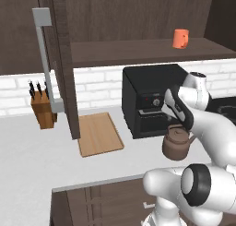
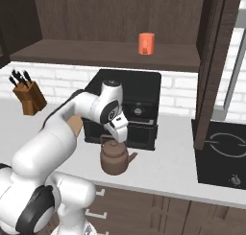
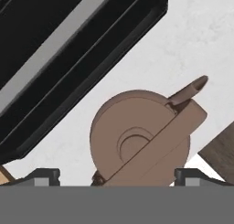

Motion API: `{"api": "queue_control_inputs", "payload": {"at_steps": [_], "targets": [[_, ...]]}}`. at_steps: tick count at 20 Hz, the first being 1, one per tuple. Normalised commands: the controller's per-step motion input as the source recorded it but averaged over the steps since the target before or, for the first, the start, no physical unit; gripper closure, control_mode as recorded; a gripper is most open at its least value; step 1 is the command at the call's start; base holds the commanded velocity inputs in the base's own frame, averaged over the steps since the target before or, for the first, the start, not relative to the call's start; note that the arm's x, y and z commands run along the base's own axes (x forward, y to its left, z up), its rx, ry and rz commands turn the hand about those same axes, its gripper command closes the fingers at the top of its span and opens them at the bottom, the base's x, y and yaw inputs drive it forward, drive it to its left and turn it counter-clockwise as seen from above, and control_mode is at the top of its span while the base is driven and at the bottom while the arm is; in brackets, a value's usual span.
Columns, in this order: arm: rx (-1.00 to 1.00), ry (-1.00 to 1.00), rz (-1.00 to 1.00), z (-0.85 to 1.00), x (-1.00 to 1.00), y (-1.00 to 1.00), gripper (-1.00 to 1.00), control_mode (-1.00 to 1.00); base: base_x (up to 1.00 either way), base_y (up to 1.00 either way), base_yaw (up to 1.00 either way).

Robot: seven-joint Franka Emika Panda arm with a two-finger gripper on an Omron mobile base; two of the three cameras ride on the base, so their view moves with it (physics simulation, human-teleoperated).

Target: Pick the kettle from the counter and place it on the tray. Then pick the mug from the cabinet and place it on the tray. Then close the cabinet doors.

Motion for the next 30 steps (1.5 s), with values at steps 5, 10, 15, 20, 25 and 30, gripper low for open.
{"api": "queue_control_inputs", "payload": {"at_steps": [5,10,15,20,25,30], "targets": [[0.03,0.0,-0.1,-0.25,0.0,-0.04,-1.0,-1.0,0.0,0.0,0.0],[0.05,0.0,-0.1,-0.19,0.0,-0.01,-1.0,-1.0,0.0,0.0,0.0],[0.0,0.01,-0.03,-0.02,0.0,-0.02,1.0,-1.0,0.0,0.0,0.0],[0.0,0.0,0.0,0.0,-0.07,0.0,1.0,-1.0,0.0,0.0,0.0],[0.0,-0.04,0.0,0.16,-0.19,0.25,1.0,-1.0,0.0,0.0,0.0],[0.0,-0.06,0.05,0.66,-0.1,0.73,1.0,-1.0,0.0,0.0,0.0]]}}
